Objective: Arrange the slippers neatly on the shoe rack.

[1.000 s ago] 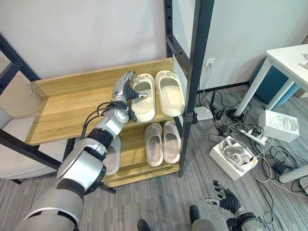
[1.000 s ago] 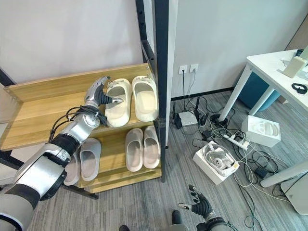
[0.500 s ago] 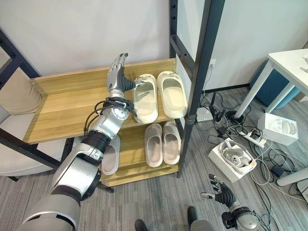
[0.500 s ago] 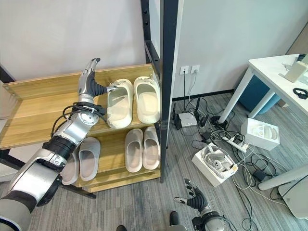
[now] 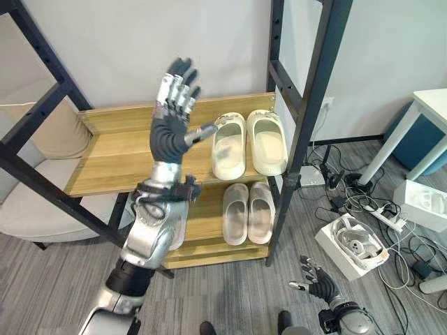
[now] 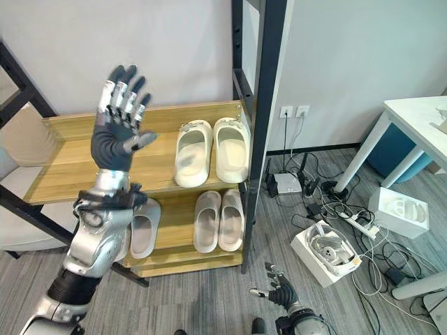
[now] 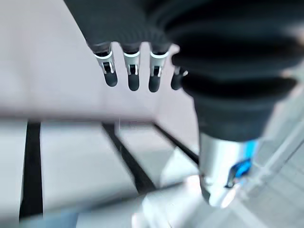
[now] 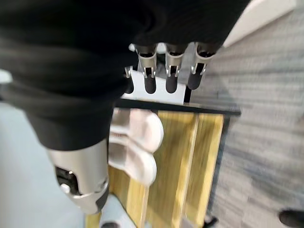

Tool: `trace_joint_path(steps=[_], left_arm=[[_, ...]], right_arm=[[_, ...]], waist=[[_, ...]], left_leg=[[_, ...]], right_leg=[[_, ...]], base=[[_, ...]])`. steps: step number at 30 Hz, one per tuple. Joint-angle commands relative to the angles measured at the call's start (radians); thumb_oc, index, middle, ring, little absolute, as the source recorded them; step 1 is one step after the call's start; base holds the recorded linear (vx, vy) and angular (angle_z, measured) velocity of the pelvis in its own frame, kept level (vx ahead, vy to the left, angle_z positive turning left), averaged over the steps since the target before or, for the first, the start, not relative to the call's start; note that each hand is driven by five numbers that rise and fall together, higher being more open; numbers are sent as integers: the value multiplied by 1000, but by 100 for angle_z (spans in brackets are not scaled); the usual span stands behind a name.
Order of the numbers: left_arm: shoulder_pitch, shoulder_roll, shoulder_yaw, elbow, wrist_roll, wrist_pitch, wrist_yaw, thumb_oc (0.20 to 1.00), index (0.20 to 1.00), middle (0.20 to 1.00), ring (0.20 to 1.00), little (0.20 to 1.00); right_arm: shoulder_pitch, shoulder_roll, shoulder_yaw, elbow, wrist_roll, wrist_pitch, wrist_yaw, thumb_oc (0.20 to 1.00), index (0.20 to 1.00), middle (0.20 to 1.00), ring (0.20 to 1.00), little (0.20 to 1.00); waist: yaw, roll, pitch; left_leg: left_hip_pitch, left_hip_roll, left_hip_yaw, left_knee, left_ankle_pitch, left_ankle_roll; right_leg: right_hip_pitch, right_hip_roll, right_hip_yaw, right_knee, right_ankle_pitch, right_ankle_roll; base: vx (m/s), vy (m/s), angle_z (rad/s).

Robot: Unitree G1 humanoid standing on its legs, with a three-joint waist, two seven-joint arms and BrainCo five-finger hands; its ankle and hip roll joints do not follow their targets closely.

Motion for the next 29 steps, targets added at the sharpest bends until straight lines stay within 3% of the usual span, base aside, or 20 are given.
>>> trace_joint_path(steps=[1, 7, 12, 13, 15, 18, 23, 29], left_arm=[[-38, 147, -48, 45, -182, 96, -263, 1000, 1000, 1000, 1000, 1000], [80, 375, -210, 41, -246, 201, -415, 1000, 1000, 1000, 1000, 1000], [192, 390, -242, 142, -202, 216, -439, 1000, 1000, 1000, 1000, 1000], [229, 373, -235, 193, -170, 209, -427, 1000, 1000, 1000, 1000, 1000], [335, 250, -170, 400, 4, 150, -312, 1000, 1000, 1000, 1000, 1000], [426, 83, -60, 624, 125, 144, -155, 1000, 1000, 1000, 1000, 1000], [410, -117, 76, 947, 208, 163, 2, 1000, 1000, 1000, 1000, 1000], [380, -158, 112, 1073, 280, 158, 47, 1000, 1000, 1000, 1000, 1000]], right_arm=[[-24, 40, -11, -19, 14, -50, 40, 1000, 1000, 1000, 1000, 1000], [-42, 14, 19, -14, 23, -62, 64, 1000, 1000, 1000, 1000, 1000], [-49, 0, 37, -8, 38, -65, 75, 1000, 1000, 1000, 1000, 1000], [-50, -3, 39, -8, 42, -64, 79, 1000, 1000, 1000, 1000, 1000], [-53, -9, 27, -22, 61, -62, 66, 1000, 1000, 1000, 1000, 1000], [-55, -3, -2, -23, 59, -53, 33, 1000, 1000, 1000, 1000, 1000], [-82, 16, -41, 8, 9, -25, -30, 1000, 1000, 1000, 1000, 1000], [-89, 22, -39, 6, -7, -16, -38, 1000, 1000, 1000, 1000, 1000]], waist=[[7, -60, -14], [27, -60, -15], [32, -59, -19], [33, -59, -20], [39, -61, -17], [45, -61, -18], [45, -64, -29], [40, -64, -37]], left_leg=[[60, 11, -46, -6, -104, -35], [64, 11, -54, -6, -101, -33], [69, 9, -53, -6, -101, -31], [70, 8, -54, -6, -101, -30], [79, 7, -59, -6, -103, -28], [81, 4, -69, -6, -101, -24], [78, 3, -74, -6, -95, -17], [87, 2, -70, -6, -98, -17]], right_leg=[[-20, -16, -50, -1, -40, 56], [-12, -18, -58, 2, -36, 60], [-9, -21, -56, 4, -35, 61], [-9, -21, -55, 4, -36, 61], [1, -22, -55, 6, -41, 59], [6, -21, -54, 7, -45, 54], [1, -21, -55, 12, -49, 44], [3, -22, -50, 13, -50, 42]], base=[[-23, 14, 7], [-24, 16, 5], [-3, 4, 1], [0, 0, 0], [-1, 15, 0], [-5, 7, 4], [-22, 1, 7], [-6, -2, -2]])
